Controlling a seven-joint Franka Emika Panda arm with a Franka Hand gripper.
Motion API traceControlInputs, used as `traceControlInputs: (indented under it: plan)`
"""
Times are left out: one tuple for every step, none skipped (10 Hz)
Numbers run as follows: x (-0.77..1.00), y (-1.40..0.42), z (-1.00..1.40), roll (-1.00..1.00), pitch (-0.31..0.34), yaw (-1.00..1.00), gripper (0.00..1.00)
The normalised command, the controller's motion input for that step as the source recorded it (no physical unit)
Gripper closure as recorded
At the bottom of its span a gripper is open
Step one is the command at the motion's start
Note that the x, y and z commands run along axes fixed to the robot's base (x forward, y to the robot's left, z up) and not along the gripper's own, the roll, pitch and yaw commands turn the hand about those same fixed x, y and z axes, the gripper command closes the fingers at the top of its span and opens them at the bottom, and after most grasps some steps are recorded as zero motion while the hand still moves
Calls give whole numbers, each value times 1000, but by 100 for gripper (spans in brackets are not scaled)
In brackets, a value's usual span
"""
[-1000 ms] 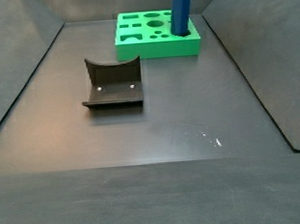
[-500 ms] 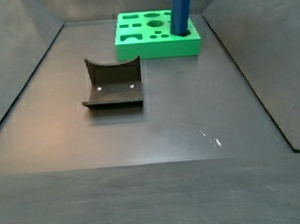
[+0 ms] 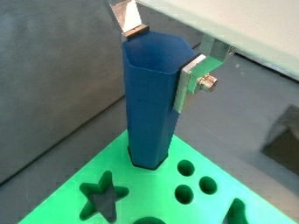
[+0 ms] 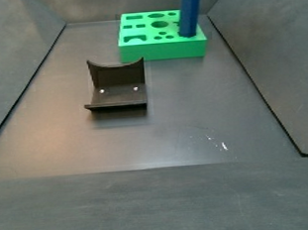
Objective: Insert the hexagon object.
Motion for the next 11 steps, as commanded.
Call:
traceControlInputs:
  plan:
    - [-203, 14, -234, -33, -96, 103, 100]
    - [14, -91, -349, -79, -80, 34, 100]
    - [166, -229, -283, -74, -49, 9, 100]
    - [229, -320, -274, -57, -27, 0, 100]
    - [334, -283, -300, -40, 0, 0, 100]
    - [323, -86, -309, -9, 0, -134, 100]
    - [209, 0, -300, 0, 0, -200, 100]
    - [111, -54, -297, 0, 0, -183, 100]
    - [0, -37, -214, 0, -17, -154, 100]
    - [0, 91, 0, -80, 0, -26, 100]
    - [0, 0, 0, 0, 0, 0, 100]
